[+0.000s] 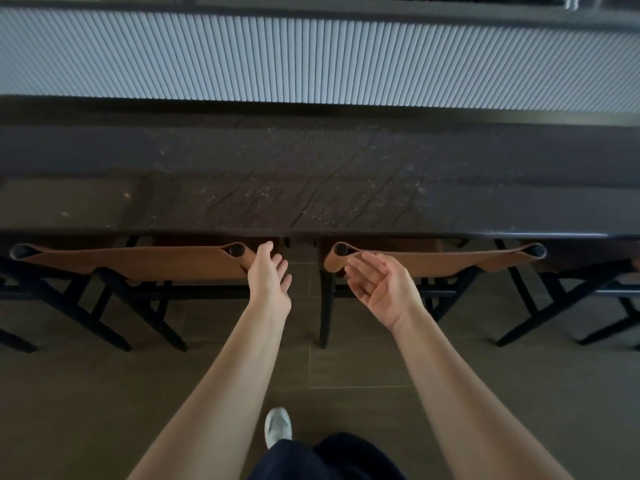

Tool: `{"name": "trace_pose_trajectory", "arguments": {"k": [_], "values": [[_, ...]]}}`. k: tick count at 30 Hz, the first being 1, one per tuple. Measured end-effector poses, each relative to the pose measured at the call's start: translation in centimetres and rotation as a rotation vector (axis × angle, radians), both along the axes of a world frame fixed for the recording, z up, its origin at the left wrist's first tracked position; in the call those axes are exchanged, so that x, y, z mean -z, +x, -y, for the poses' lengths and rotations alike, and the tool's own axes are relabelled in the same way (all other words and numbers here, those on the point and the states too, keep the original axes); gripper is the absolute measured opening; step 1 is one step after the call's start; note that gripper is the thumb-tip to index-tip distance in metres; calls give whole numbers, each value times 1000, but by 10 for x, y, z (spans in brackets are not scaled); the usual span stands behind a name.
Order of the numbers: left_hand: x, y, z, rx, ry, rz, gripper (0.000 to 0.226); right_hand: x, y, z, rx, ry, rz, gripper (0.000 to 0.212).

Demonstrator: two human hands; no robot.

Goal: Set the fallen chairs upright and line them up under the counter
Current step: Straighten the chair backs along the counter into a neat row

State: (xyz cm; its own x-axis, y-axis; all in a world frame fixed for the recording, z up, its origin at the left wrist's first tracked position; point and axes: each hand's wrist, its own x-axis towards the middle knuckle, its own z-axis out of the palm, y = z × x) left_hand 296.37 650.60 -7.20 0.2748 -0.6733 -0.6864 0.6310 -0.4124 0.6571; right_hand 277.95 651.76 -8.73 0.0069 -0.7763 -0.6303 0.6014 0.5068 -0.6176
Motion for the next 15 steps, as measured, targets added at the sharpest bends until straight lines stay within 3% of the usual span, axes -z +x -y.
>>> {"name": "trace_pose_trajectory", "arguments": {"k": [15], "values": [[-17,-224,-36,433,-233,-1,39,-20,-226,-77,226,-100,-70,34]]}}
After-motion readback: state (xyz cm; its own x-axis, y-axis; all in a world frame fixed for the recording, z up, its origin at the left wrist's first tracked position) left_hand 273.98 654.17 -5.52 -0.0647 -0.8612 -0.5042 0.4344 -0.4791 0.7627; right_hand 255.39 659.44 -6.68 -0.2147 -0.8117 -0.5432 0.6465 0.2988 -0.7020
